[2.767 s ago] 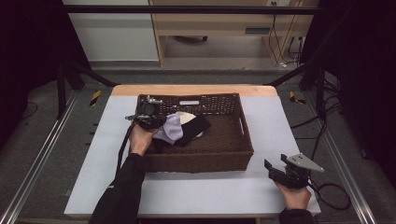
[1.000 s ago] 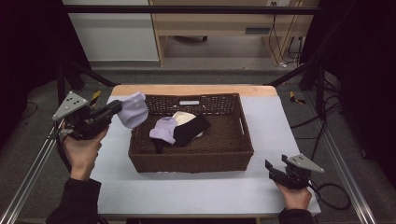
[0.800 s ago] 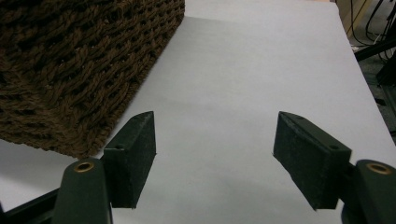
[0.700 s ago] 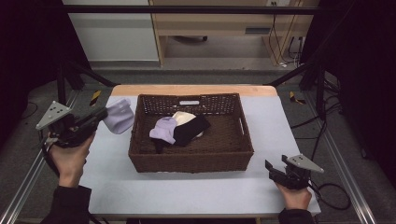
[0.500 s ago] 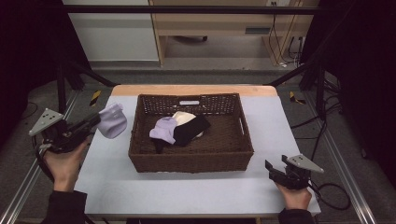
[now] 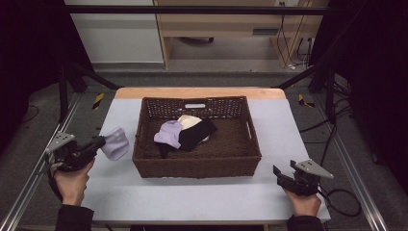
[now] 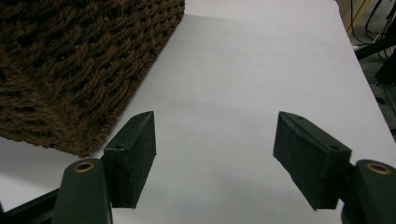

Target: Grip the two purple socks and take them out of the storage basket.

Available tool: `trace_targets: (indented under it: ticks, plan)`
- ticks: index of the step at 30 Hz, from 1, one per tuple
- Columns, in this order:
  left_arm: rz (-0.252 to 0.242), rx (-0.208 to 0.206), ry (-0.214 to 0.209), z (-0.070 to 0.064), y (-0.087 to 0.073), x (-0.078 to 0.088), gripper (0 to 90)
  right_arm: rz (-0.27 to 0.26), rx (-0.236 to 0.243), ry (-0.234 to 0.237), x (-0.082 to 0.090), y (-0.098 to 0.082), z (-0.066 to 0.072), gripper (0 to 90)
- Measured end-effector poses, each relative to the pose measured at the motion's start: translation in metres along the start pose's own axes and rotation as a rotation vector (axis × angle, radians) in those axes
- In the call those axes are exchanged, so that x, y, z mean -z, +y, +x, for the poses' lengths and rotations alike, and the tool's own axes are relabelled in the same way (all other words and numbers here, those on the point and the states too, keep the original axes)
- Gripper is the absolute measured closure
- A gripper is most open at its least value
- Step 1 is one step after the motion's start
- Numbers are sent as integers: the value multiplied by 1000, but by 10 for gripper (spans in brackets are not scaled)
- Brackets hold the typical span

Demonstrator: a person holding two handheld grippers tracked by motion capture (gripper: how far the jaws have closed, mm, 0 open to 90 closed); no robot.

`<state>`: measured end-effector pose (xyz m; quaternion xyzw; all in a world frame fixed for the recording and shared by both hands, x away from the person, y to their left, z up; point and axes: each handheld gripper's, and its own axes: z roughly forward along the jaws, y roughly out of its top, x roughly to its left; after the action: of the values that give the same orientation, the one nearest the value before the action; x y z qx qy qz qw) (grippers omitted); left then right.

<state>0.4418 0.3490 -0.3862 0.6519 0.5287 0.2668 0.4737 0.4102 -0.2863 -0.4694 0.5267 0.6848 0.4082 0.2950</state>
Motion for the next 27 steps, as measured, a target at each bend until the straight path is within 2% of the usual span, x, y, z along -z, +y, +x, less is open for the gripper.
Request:
trace_targets:
  ticks: [4, 12, 20, 23, 27]
  plan:
    - [46, -9, 15, 2, -11, -6, 836, 1, 0, 1, 0, 0, 0, 299]
    - [142, 5, 38, 9, -31, -23, 835, 1, 4, 7, 0, 0, 0, 301]
    - [201, -23, 75, 10, -42, -35, 823, 11, 2, 9, -1, -1, 1, 300]
    - [220, -34, 98, 12, -44, -38, 748, 13, 10, 7, -2, -1, 1, 301]
    - [203, -28, 140, 13, -46, -39, 548, 13, 14, 7, -2, -2, 1, 301]
